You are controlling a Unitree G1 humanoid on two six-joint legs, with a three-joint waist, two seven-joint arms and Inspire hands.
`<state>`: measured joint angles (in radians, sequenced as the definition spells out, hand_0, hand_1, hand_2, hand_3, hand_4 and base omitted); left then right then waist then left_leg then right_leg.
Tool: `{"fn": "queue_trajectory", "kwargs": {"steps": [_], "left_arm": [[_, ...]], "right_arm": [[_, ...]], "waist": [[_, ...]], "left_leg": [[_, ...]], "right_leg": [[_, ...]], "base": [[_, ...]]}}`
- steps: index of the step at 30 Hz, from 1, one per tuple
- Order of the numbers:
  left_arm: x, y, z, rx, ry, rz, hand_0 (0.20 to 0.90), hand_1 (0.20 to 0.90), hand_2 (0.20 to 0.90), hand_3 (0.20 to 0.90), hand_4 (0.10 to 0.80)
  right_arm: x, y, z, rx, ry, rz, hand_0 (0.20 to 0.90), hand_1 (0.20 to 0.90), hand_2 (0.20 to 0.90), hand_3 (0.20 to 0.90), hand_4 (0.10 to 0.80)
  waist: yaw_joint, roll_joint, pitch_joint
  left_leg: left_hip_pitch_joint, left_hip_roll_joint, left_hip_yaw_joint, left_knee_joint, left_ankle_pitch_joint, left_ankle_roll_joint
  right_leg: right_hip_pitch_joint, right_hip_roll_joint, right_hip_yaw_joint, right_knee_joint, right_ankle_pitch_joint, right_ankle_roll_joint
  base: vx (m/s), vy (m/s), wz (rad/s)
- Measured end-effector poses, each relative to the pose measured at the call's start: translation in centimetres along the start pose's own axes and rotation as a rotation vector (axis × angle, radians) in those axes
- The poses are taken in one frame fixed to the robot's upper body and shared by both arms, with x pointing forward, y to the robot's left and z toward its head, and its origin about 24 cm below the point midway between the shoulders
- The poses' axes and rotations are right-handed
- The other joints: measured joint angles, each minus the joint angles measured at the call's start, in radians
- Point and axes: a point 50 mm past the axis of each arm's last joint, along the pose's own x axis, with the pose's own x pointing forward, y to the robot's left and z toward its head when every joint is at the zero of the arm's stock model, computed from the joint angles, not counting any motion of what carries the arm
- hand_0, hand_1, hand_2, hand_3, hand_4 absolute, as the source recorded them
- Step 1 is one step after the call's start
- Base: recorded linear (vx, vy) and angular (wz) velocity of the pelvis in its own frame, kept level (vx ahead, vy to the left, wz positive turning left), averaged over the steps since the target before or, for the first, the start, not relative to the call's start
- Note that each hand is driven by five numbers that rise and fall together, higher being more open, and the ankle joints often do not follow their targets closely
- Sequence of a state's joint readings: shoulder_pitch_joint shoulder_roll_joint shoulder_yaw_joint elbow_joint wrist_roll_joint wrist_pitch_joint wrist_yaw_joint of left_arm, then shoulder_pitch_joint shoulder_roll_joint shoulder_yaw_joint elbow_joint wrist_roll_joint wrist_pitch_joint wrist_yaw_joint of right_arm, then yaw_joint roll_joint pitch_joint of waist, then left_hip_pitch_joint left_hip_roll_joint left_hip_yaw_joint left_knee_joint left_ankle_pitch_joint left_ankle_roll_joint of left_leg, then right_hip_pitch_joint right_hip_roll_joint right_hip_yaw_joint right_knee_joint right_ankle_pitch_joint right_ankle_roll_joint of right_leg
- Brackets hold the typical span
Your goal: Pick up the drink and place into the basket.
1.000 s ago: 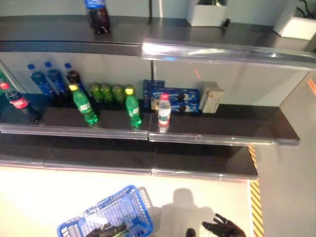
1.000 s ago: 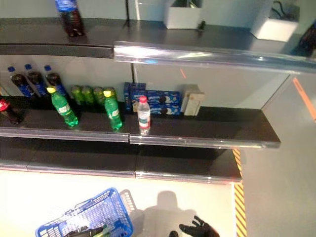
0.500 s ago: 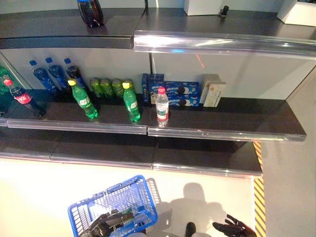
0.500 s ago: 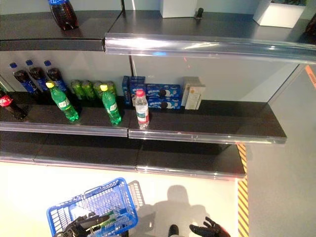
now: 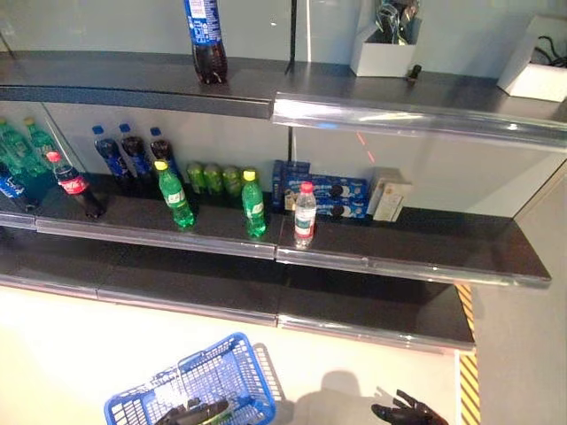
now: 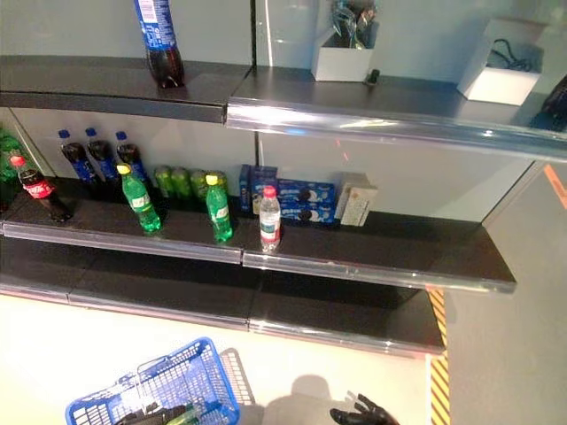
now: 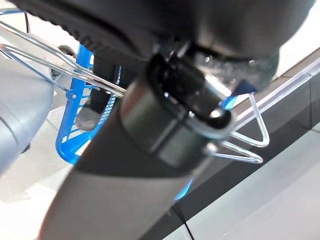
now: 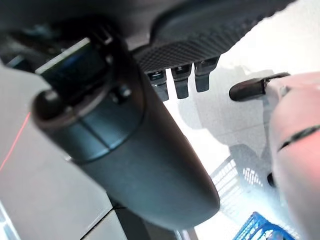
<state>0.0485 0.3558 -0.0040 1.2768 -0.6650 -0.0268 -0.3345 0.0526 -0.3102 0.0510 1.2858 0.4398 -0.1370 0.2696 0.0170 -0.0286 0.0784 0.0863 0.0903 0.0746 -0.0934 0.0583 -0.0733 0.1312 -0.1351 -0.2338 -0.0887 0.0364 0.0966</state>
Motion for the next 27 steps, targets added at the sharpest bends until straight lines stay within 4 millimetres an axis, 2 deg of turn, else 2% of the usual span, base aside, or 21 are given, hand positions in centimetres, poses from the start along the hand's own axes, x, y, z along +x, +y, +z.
{"fn": "queue_trajectory", "kwargs": {"steps": [3, 4, 6, 10, 13, 15, 19, 22, 23, 27], "left_arm": [[0.3, -0.5, 1.0, -0.012, -0.033, -0.013, 0.3, 0.3, 0.3, 0.2, 0.1], [0.6, -1.1, 1.7, -0.02, -0.055, -0.024, 0.3, 0.3, 0.3, 0.2, 0.1], [1.5, -3.7, 5.0, -0.032, -0.146, -0.087, 0.3, 0.3, 0.3, 0.2, 0.1], [2.1, -8.0, 9.9, -0.035, -0.276, -0.19, 0.3, 0.3, 0.3, 0.2, 0.1], [2.1, -10.0, 12.1, -0.014, -0.338, -0.243, 0.3, 0.3, 0.3, 0.2, 0.1], [1.9, -10.7, 13.1, -0.015, -0.367, -0.262, 0.3, 0.3, 0.3, 0.2, 0.1], [1.6, -12.6, 15.6, 0.014, -0.412, -0.292, 0.3, 0.3, 0.3, 0.2, 0.1], [1.2, -13.5, 16.9, 0.032, -0.438, -0.315, 0.3, 0.3, 0.3, 0.2, 0.1], [1.1, -13.8, 17.2, 0.033, -0.45, -0.32, 0.3, 0.3, 0.3, 0.2, 0.1], [0.7, -14.7, 17.9, 0.026, -0.477, -0.357, 0.3, 0.3, 0.3, 0.2, 0.1]], "right_arm": [[0.2, 0.3, 0.3, -0.018, 0.003, 0.011, 0.9, 0.9, 0.9, 0.9, 0.8], [0.4, 0.5, 0.9, -0.034, -0.004, 0.02, 0.9, 0.9, 0.9, 0.9, 0.8], [1.2, 1.6, 4.5, -0.075, -0.087, 0.049, 0.9, 0.9, 0.9, 0.9, 0.8], [1.8, 3.5, 9.8, -0.12, -0.22, 0.093, 0.9, 0.9, 0.9, 0.9, 0.8], [1.7, 4.2, 12.3, -0.142, -0.314, 0.11, 0.9, 0.9, 0.9, 0.9, 0.8], [1.5, 4.6, 14.3, -0.157, -0.373, 0.119, 0.9, 0.9, 0.9, 0.9, 0.8], [0.4, 5.6, 19.1, -0.176, -0.556, 0.151, 0.9, 0.9, 0.9, 0.9, 0.8], [-1.1, 7.6, 22.5, -0.211, -0.723, 0.226, 0.9, 0.9, 0.9, 0.9, 0.8], [-2.0, 8.9, 24.0, -0.23, -0.795, 0.263, 0.9, 0.9, 0.9, 0.9, 0.8], [-5.1, 12.9, 26.9, -0.301, -0.994, 0.394, 0.9, 0.9, 0.9, 0.9, 0.8]], "waist": [[0.006, 0.003, 0.002], [0.006, 0.008, 0.006], [0.004, 0.024, 0.083], [0.002, 0.06, 0.245], [0.001, 0.077, 0.312], [0.003, 0.08, 0.351], [0.0, 0.073, 0.399], [-0.002, 0.055, 0.413], [0.002, 0.045, 0.419], [0.004, 0.03, 0.426]], "left_leg": [[-0.077, 0.001, -0.007, 0.002, 0.026, 0.007], [-0.133, 0.002, -0.011, 0.009, 0.05, 0.001], [-0.264, 0.003, -0.024, 0.015, 0.097, 0.002], [-0.358, 0.009, -0.046, 0.008, 0.135, 0.0], [-0.407, 0.012, -0.057, 0.009, 0.153, -0.002], [-0.417, 0.011, -0.058, 0.016, 0.163, -0.006], [-0.462, -0.001, -0.067, 0.085, 0.147, 0.007], [-0.495, -0.022, -0.069, 0.157, 0.113, 0.016], [-0.5, -0.029, -0.062, 0.175, 0.104, 0.016], [-0.529, -0.033, -0.068, 0.217, 0.083, 0.015]], "right_leg": [[-0.068, 0.003, -0.004, 0.004, 0.019, -0.007], [-0.131, 0.005, -0.004, 0.01, 0.036, -0.004], [-0.251, 0.015, -0.006, 0.013, 0.077, -0.013], [-0.33, 0.029, -0.001, 0.003, 0.11, -0.015], [-0.365, 0.044, 0.031, 0.004, 0.112, -0.017], [-0.375, 0.046, 0.029, 0.014, 0.113, -0.016], [-0.446, 0.011, 0.028, 0.148, 0.058, -0.014], [-0.511, -0.02, 0.041, 0.289, -0.016, -0.008], [-0.533, -0.031, 0.053, 0.335, -0.035, -0.005], [-0.571, -0.042, 0.056, 0.403, -0.065, -0.009]], "base": [[-0.433, -0.001, 0.08], [-0.428, -0.015, 0.1], [-0.319, -0.002, 0.16], [-0.233, -0.009, 0.18], [-0.212, -0.006, 0.2], [-0.183, -0.008, 0.05], [-0.114, -0.002, 0.08], [-0.034, -0.004, 0.07], [-0.012, -0.036, 0.0], [0.002, -0.026, 0.03]]}}
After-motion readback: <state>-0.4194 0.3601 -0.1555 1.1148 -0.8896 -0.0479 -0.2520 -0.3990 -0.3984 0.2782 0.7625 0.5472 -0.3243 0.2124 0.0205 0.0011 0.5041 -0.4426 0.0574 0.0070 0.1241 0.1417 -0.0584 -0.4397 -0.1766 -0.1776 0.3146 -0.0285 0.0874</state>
